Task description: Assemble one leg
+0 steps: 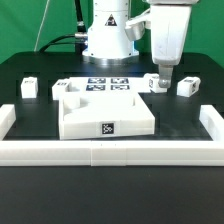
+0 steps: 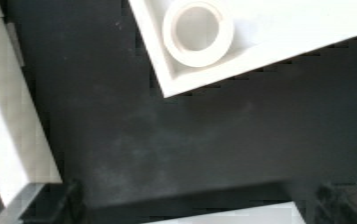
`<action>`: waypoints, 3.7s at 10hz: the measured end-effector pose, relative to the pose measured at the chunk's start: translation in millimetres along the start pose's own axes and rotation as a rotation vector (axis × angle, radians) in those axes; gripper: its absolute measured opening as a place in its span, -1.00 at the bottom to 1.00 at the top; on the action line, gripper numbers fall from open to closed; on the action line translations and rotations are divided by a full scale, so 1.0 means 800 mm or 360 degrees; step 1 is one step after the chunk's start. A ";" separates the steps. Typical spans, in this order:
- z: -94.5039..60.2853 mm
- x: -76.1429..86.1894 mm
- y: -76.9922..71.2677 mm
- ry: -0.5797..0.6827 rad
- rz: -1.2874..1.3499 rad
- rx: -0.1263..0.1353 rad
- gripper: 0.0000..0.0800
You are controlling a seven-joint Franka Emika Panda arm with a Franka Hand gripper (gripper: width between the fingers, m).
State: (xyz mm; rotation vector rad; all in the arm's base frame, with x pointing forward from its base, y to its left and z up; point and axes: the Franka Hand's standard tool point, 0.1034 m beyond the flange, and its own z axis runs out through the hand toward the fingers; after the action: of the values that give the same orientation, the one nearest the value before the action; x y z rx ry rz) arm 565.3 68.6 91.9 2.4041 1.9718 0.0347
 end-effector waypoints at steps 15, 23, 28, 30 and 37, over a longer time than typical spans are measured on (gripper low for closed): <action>0.041 -0.089 -0.058 -0.0032 -0.0620 -0.0016 0.62; 0.067 -0.149 -0.120 -0.0025 -0.0515 0.0101 0.62; 0.098 -0.157 -0.137 -0.0009 -0.0490 0.0181 0.62; 0.101 -0.156 -0.139 -0.0008 -0.0489 0.0187 0.62; 0.100 -0.157 -0.138 -0.0008 -0.0487 0.0180 -0.83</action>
Offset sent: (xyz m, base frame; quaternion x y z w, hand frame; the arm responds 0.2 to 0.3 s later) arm -0.0151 0.0099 -0.0168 -0.0053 0.0592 -0.1120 0.9919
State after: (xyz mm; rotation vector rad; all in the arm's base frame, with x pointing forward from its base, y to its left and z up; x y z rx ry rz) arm 435.4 -33.6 8.3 2.1296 2.3741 -0.0929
